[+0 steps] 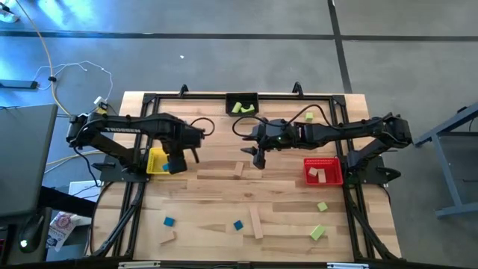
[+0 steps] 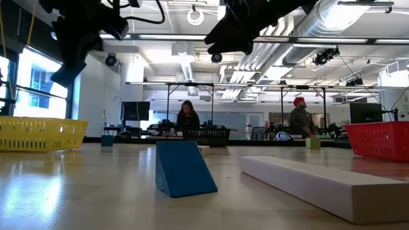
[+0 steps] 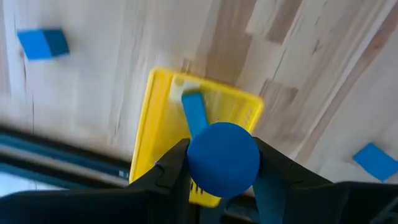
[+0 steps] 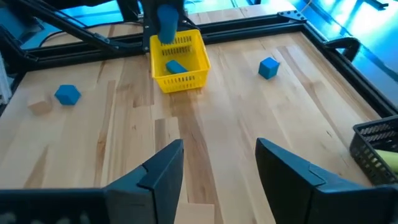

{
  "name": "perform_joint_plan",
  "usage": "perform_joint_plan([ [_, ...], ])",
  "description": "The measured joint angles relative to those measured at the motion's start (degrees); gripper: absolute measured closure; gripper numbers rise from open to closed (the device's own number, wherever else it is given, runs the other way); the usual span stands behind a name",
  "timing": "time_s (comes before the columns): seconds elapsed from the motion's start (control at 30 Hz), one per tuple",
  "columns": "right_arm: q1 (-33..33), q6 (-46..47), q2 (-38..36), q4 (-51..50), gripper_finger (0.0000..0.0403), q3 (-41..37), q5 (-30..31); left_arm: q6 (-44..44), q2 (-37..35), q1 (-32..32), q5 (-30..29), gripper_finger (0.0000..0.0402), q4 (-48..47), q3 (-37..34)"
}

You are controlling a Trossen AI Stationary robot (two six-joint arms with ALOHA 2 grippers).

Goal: Sort & place blocks by color
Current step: Put the blue block into the yellow bin

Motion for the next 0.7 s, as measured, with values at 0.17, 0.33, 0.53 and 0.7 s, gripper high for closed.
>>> perform_joint_plan([
  [0.17,0.0,0.0,0.0,-0.4,0.0217,0.0,2.0,-3.7,0.0,-0.4,0.0,0.0295,-4.0,0.0],
  [0.33,0.0,0.3,0.0,-1.0,0.0217,0.0,2.5,-5.5,0.0,-0.3,0.0,0.0295,-4.5,-2.4],
  [0.53,0.0,1.5,0.0,-1.4,0.0217,0.0,2.5,-5.2,0.0,0.5,0.6,0.0295,-4.0,-9.3],
  [0.7,0.0,1.7,0.0,-1.4,0.0217,0.0,2.5,-4.8,0.0,0.5,0.6,0.0291,-2.0,-12.5],
])
